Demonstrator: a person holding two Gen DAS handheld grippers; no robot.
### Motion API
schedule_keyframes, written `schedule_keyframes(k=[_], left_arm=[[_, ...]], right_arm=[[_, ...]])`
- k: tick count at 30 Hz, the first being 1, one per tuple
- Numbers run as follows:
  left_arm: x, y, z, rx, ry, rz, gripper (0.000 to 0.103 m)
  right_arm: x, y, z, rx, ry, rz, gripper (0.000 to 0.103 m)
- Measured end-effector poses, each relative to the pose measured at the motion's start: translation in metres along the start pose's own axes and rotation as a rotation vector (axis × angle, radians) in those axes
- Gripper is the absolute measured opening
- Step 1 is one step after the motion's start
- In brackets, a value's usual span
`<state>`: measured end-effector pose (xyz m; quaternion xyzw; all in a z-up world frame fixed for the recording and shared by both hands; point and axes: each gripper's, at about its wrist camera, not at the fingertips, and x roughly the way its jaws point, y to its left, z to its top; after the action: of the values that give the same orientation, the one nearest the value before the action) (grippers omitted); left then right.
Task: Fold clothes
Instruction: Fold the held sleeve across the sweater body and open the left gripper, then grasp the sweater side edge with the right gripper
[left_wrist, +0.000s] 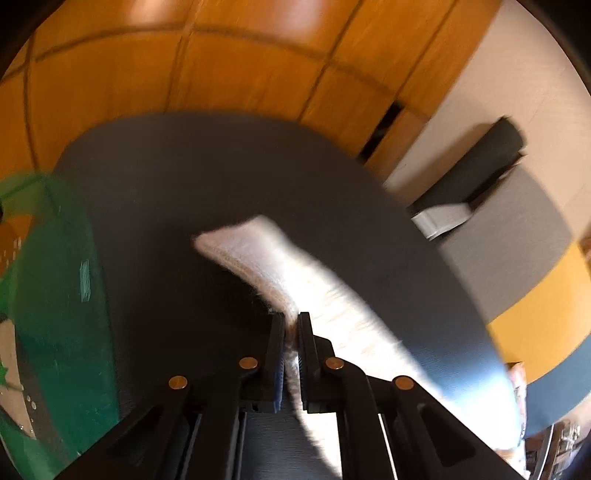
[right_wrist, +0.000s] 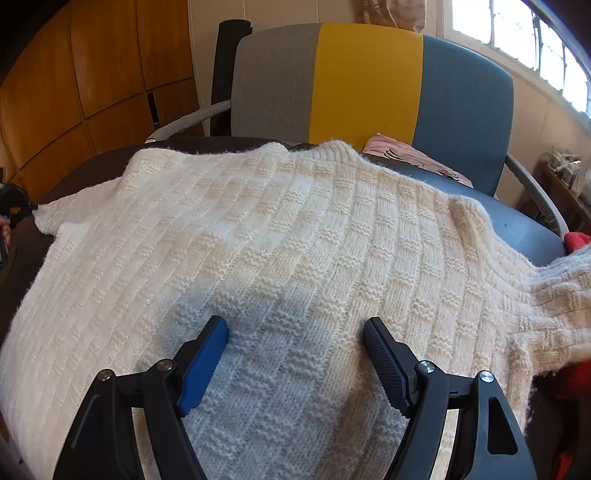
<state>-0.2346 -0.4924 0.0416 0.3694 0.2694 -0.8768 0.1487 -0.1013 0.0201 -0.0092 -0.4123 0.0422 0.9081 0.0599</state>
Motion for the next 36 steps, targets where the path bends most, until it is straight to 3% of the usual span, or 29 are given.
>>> schedule_keyframes(k=[5,8,11,16,20,26,29,32,36], left_arm=[[-0.059,-0.064,-0.003,0.132,-0.121,-0.143,0.005],[-0.090,-0.117,-0.023,0.253,-0.140,-0.264,0.005],[-0.113,-0.171,-0.058,0.391,-0.130,-0.374,0.005],[-0.134,-0.248,-0.141,0.581,-0.035,-0.511,0.005],[-0.145,-0.280,-0.220,0.672,0.036,-0.579,0.005],[-0.123,-0.285,-0.306,0.722,0.155,-0.549,0.005],[-0.112,-0.273,-0.324,0.711,0.183,-0.577,0.005],[-0.099,-0.270,-0.325,0.699,0.275,-0.619,0.009],[-0.102,-0.233,-0.308,0.631,0.299,-0.665,0.017]], right_arm=[[0.000,-0.001,0.000,0.007,-0.002,0.008,0.077],[-0.001,-0.002,-0.001,0.008,-0.003,0.011,0.077],[-0.001,-0.003,-0.001,0.012,-0.005,0.018,0.077],[-0.002,-0.005,-0.002,0.022,-0.007,0.031,0.078],[-0.002,-0.005,-0.002,0.024,-0.008,0.033,0.078],[-0.001,-0.005,-0.002,0.025,-0.008,0.035,0.078],[-0.001,-0.005,-0.002,0.025,-0.008,0.035,0.078],[-0.001,-0.007,-0.002,0.027,-0.006,0.040,0.078],[-0.002,-0.010,0.001,0.039,0.006,0.068,0.081]])
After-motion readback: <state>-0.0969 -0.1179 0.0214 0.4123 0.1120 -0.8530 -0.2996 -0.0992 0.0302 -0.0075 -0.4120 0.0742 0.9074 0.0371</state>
